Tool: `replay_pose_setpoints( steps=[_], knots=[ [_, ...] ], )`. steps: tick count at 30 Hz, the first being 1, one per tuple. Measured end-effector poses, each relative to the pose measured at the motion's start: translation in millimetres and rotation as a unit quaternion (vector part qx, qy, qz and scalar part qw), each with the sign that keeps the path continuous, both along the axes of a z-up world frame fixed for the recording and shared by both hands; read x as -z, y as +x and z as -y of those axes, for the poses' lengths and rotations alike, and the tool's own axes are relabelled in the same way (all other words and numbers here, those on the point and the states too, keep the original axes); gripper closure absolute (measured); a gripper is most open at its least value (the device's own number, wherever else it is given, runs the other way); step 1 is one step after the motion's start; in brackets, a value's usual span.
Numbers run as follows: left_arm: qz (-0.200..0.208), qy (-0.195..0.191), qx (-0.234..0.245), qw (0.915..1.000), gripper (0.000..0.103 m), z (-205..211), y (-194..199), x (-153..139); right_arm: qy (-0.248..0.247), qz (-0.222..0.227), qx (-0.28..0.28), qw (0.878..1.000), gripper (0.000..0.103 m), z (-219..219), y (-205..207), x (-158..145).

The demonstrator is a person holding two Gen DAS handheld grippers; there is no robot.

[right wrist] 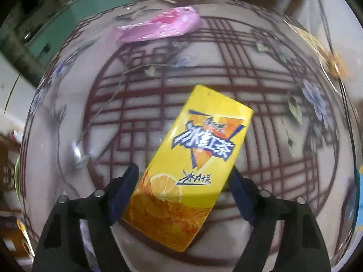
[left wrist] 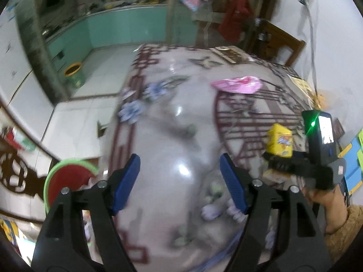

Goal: Collect trash
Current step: 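Grasp the yellow iced-tea carton with the right gripper while the left grasps the pink wrapper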

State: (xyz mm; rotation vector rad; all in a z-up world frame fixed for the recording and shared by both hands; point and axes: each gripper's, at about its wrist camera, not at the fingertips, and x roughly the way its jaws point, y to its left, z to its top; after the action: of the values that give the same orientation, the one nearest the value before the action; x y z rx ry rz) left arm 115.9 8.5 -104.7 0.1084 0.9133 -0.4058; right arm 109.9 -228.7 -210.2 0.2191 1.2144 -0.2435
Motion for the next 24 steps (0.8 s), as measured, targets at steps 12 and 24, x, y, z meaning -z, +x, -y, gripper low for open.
replay_pose_setpoints(
  steps=[12, 24],
  knots=[
    [0.019, 0.063, 0.169, 0.9834, 0.027, 164.4, 92.5, 32.8, 0.030, 0.039, 0.000, 0.999, 0.039, 84.8, -24.7, -31.8],
    [0.005, 0.098, 0.286, 0.9532, 0.024, 257.0, 187.8, 94.4, 0.087, 0.048, 0.033, 0.995, 0.039, 123.3, -11.9, -21.2]
  ],
)
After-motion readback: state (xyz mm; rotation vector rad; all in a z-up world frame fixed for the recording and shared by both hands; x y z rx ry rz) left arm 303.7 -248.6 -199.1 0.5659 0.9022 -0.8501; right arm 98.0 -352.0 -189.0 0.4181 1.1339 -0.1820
